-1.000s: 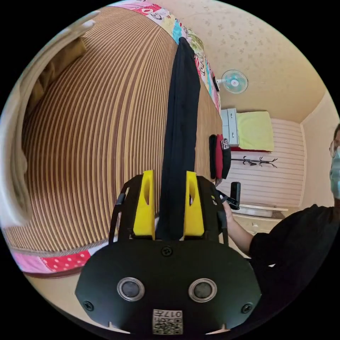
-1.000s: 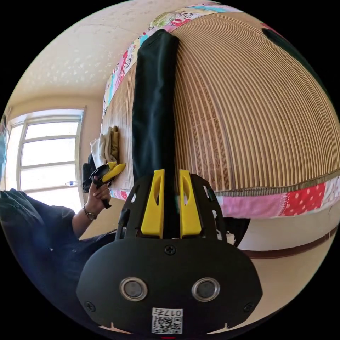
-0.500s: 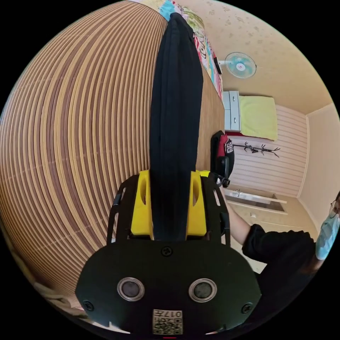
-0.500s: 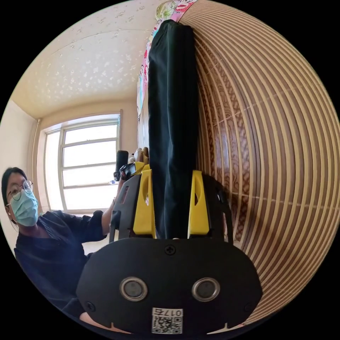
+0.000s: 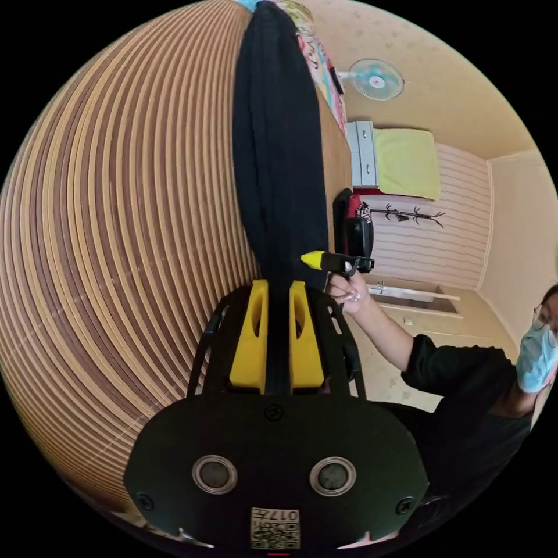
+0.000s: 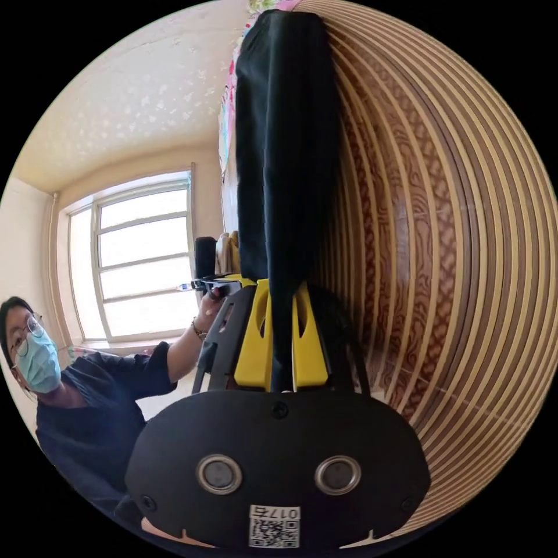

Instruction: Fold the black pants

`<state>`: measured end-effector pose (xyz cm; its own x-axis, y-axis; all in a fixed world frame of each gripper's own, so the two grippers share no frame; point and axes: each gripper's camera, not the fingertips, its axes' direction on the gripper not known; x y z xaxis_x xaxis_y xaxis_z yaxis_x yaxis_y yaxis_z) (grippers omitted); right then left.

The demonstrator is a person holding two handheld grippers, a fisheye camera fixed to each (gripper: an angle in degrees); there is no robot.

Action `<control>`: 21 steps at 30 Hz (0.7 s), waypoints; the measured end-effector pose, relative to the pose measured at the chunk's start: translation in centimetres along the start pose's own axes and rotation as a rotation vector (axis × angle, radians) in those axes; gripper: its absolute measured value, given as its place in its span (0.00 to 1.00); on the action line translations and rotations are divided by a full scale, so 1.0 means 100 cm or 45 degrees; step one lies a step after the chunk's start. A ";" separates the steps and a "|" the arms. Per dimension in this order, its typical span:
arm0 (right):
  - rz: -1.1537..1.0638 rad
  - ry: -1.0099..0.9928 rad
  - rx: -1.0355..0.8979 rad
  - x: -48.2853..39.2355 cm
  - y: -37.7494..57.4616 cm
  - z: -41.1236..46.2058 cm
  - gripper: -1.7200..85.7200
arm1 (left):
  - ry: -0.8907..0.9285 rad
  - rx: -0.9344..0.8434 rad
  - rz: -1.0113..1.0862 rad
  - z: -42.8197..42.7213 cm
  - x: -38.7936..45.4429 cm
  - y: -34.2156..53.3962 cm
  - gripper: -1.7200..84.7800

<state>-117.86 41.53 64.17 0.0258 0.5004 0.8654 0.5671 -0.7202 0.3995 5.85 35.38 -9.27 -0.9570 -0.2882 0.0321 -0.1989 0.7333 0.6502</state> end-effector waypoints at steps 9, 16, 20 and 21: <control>-0.397 -0.302 0.115 -0.147 0.106 -0.035 0.02 | 0.217 0.194 0.496 -0.033 0.153 0.113 0.08; -0.770 -0.328 0.101 -0.306 0.190 -0.067 0.02 | 0.409 0.254 0.693 -0.056 0.270 0.180 0.12; -0.971 -0.350 0.027 -0.392 0.211 -0.078 0.02 | 0.356 0.365 0.810 -0.082 0.337 0.204 0.08; -1.008 -0.353 0.021 -0.406 0.215 -0.081 0.02 | 0.345 0.381 0.908 -0.091 0.366 0.211 0.08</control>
<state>-113.42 1.88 40.07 -0.1850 0.9567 0.2246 0.5147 -0.1004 0.8515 -31.47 34.73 12.49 -0.7985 0.1986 0.5683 0.3535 0.9188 0.1756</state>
